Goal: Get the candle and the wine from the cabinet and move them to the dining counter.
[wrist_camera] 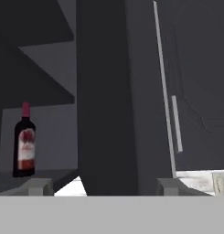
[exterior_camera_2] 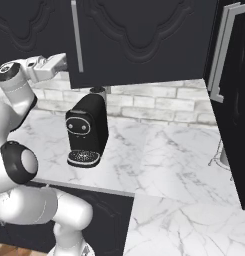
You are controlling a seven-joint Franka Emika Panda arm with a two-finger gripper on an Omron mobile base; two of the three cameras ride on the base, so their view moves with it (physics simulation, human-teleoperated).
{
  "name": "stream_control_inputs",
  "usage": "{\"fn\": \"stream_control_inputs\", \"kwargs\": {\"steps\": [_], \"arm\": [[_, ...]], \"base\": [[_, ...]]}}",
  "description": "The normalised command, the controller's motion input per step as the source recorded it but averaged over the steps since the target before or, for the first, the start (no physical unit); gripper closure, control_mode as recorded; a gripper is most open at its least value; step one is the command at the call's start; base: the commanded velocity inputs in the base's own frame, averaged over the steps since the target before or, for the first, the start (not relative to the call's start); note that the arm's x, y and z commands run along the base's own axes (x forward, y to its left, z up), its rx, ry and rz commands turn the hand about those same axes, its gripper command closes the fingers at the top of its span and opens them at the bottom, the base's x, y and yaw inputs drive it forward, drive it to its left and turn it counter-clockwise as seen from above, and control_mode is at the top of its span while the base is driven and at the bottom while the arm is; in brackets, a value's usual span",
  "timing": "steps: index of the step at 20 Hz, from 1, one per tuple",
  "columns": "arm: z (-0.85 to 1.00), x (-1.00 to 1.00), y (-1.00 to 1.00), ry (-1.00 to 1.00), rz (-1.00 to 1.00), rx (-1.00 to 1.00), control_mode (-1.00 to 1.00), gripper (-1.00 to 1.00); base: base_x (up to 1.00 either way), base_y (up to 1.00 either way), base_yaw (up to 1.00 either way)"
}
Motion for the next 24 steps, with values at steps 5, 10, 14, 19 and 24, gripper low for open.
{"fn": "stream_control_inputs", "kwargs": {"steps": [5, 10, 14, 19, 24], "arm": [[0.00, -0.50, -0.98, -0.02, -0.07, 0.05, -1.00, -1.00], [0.00, -0.53, -1.00, 0.00, -0.04, 0.06, -1.00, -1.00], [0.00, -0.63, -1.00, 0.00, -0.03, 0.06, -1.00, -1.00], [0.00, -0.52, -1.00, 0.00, -0.07, 0.03, -1.00, -1.00], [0.00, -0.48, -1.00, 0.00, -0.10, 0.00, -1.00, -1.00]], "base": [[0.00, 0.00, 0.00], [0.00, 0.00, 0.00], [0.00, 0.00, 0.00], [0.00, 0.00, 0.00], [0.00, 0.00, 0.00]]}}
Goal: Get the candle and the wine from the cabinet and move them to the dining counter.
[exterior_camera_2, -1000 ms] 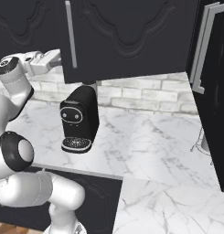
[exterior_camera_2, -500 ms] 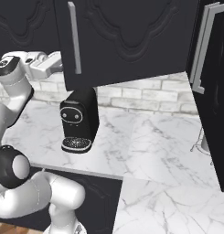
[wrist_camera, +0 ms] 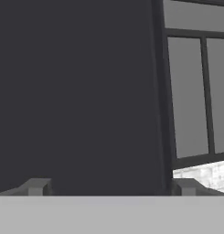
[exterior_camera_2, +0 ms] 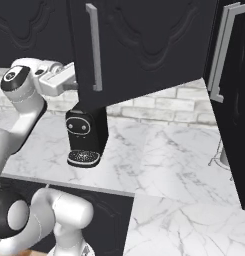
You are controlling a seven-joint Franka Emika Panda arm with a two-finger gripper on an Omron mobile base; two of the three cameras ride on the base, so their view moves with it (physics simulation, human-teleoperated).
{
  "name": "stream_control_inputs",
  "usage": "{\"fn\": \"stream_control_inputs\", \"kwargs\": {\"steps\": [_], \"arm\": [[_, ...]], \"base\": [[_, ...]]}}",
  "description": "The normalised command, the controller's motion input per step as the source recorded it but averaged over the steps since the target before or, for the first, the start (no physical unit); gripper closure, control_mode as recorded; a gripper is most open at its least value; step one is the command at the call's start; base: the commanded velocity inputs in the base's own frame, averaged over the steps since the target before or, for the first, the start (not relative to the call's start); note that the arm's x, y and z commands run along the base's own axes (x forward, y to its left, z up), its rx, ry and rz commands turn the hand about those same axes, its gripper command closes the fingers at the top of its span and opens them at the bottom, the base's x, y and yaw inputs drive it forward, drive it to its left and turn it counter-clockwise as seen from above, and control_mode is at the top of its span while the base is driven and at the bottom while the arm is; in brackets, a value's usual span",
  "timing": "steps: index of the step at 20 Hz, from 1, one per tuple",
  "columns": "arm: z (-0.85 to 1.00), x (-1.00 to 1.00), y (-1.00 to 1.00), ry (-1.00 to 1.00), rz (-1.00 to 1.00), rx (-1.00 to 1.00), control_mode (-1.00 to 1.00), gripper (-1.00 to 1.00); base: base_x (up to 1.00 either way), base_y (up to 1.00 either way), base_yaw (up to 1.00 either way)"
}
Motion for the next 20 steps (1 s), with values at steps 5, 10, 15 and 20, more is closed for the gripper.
{"fn": "stream_control_inputs", "kwargs": {"steps": [5, 10, 15, 20], "arm": [[0.00, -0.42, -1.00, 0.01, -0.14, 0.00, -1.00, -1.00], [0.00, -0.34, -1.00, 0.03, -0.13, 0.00, -1.00, -1.00], [0.00, -0.23, -1.00, 0.05, -0.07, 0.00, -1.00, -1.00], [0.04, 0.00, -0.87, 0.05, 0.01, 0.01, -1.00, -1.00]], "base": [[0.00, 0.00, 0.00], [0.00, 0.00, 0.00], [0.00, 0.00, 0.00], [0.00, 0.00, 0.00]]}}
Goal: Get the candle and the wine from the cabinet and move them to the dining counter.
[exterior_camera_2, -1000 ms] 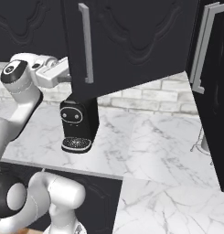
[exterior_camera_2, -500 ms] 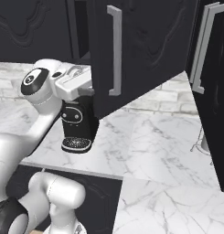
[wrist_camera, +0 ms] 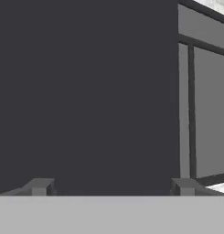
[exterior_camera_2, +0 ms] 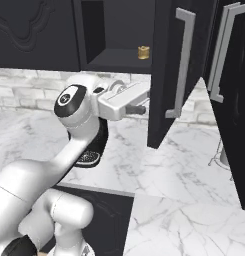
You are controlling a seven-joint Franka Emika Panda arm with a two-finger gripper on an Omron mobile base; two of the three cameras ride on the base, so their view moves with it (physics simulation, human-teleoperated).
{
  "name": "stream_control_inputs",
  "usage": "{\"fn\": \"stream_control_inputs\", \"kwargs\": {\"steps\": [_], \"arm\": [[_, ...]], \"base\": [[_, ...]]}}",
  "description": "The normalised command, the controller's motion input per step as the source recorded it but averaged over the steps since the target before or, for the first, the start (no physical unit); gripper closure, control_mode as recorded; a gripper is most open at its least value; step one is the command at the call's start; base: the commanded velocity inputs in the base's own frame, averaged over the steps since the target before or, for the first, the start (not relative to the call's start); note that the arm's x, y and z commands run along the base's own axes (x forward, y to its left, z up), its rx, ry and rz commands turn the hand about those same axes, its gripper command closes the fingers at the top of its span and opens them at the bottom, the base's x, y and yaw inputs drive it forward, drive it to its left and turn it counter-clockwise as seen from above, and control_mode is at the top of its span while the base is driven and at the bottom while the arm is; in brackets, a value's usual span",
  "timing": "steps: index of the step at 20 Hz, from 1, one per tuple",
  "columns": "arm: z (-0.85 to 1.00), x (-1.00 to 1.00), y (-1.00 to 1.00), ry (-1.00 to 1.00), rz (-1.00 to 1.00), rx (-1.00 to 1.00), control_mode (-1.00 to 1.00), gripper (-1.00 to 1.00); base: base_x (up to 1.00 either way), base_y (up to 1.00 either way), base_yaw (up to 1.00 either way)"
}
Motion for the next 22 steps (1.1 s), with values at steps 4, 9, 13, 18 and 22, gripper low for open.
{"fn": "stream_control_inputs", "kwargs": {"steps": [4, 9, 13, 18, 22], "arm": [[0.00, 0.00, -0.80, 0.01, 0.08, 0.00, -1.00, -1.00], [0.00, 0.00, -0.53, 0.00, 0.17, 0.00, -1.00, -1.00], [0.00, 0.01, -0.33, 0.00, 0.23, 0.01, -1.00, -1.00], [0.00, 0.04, -0.36, 0.00, 0.25, 0.02, -1.00, -1.00], [0.00, 0.05, -0.60, 0.00, 0.28, 0.06, -1.00, -1.00]], "base": [[0.00, 0.00, 0.00], [0.00, 0.00, 0.00], [0.00, 0.00, 0.00], [0.00, 0.00, 0.00], [0.00, 0.00, 0.00]]}}
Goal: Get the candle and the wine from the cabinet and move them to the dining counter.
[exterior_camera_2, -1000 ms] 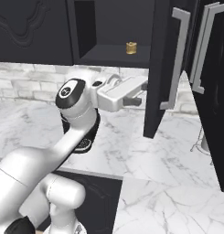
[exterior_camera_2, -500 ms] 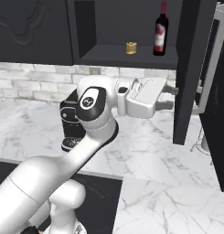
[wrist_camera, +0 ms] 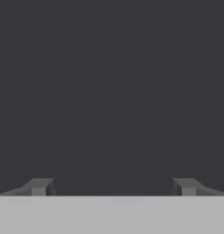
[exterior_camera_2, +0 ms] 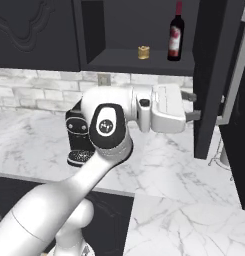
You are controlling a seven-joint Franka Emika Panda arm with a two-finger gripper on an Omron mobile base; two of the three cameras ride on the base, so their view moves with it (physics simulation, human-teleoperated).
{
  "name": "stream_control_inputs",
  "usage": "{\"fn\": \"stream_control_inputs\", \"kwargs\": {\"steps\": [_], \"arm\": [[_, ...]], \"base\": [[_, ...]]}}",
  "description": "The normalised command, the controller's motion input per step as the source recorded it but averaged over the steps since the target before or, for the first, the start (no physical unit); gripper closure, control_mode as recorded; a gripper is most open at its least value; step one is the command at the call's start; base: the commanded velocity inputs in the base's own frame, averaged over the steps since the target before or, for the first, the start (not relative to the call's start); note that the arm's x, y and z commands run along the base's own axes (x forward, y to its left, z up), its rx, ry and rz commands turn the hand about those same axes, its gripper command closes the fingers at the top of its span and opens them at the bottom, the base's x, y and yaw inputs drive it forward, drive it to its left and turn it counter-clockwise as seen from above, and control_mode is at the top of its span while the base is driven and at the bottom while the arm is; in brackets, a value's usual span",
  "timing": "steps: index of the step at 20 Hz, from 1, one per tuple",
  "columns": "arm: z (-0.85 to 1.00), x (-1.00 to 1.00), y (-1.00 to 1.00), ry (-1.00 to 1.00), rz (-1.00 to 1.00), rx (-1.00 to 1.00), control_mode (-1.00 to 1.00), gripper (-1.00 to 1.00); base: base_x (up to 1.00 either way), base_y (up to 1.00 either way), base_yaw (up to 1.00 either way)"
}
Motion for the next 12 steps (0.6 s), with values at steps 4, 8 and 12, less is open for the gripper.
{"fn": "stream_control_inputs", "kwargs": {"steps": [4, 8, 12], "arm": [[-0.07, 0.16, -0.51, 0.00, 0.23, 0.04, -1.00, -1.00], [-0.02, 0.13, -0.17, 0.00, 0.13, 0.01, -1.00, -1.00], [0.00, 0.00, 0.38, 0.00, 0.00, -0.01, -1.00, -1.00]], "base": [[0.00, 0.00, 0.00], [0.00, 0.00, 0.00], [0.00, 0.00, 0.00]]}}
